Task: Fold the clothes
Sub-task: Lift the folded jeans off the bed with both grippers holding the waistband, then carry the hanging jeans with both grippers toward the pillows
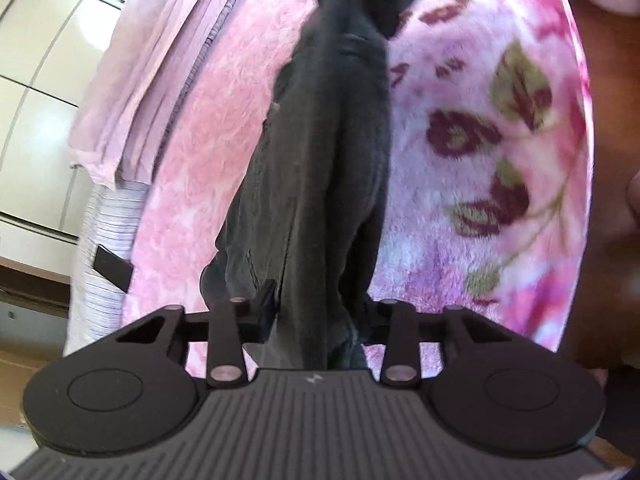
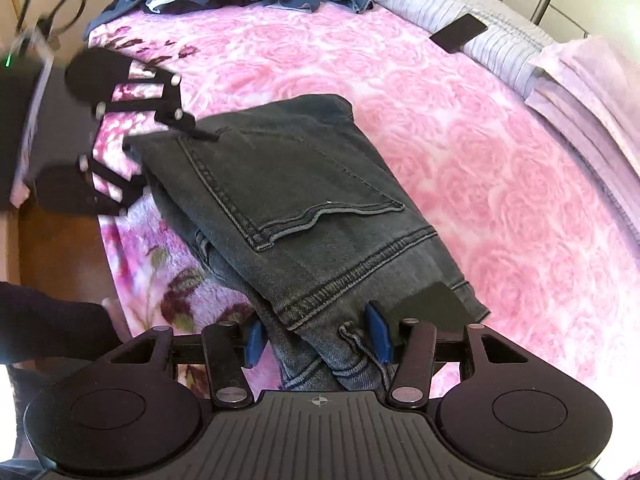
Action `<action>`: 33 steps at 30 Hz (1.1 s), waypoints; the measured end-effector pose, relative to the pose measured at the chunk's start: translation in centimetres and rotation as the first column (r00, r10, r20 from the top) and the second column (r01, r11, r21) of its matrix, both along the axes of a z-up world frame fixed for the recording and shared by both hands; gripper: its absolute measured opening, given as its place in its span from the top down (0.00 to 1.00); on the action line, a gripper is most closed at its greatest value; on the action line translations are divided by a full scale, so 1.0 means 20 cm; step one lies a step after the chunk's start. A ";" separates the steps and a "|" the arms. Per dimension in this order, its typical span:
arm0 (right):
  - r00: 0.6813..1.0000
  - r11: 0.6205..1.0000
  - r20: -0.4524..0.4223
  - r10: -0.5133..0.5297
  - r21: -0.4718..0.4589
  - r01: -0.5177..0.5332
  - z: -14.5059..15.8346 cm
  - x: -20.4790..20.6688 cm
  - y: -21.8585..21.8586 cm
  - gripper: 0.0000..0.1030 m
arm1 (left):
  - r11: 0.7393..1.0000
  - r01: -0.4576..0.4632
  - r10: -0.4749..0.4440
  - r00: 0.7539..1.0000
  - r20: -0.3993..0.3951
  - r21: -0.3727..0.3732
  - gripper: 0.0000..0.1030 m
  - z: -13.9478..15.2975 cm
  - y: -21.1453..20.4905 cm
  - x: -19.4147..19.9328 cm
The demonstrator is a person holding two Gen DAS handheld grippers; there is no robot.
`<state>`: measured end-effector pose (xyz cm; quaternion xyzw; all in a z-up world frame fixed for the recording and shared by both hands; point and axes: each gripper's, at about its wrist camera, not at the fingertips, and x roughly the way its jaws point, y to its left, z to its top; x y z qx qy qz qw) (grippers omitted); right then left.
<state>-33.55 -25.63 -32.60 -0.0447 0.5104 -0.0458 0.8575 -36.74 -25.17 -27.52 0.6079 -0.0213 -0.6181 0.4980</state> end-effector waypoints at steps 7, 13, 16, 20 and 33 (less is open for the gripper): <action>0.997 0.969 0.081 0.002 -0.248 0.018 -0.15 -0.13 0.22 0.17 | 0.999 -0.017 0.022 0.993 -0.112 0.041 0.73 0.14 -0.07 0.08; 0.995 0.881 0.032 0.095 -0.469 -0.069 -0.36 -0.12 0.30 0.18 | 0.998 -0.001 0.010 0.989 -0.145 0.065 0.73 0.17 -0.09 0.10; 0.996 0.856 -0.002 0.091 -0.510 -0.079 -0.38 -0.11 0.25 0.42 | 0.997 0.003 0.008 0.988 -0.152 0.074 0.73 0.19 -0.10 0.09; 0.998 0.883 -0.031 0.051 -0.465 -0.060 -0.29 -0.11 0.19 0.59 | 0.995 0.047 -0.037 0.992 -0.124 0.085 0.74 0.26 -0.11 0.07; 0.996 0.929 -0.082 -0.023 -0.370 -0.009 0.53 -0.14 0.21 0.64 | 0.977 0.205 -0.198 0.975 -0.103 0.064 0.77 0.84 -0.13 0.08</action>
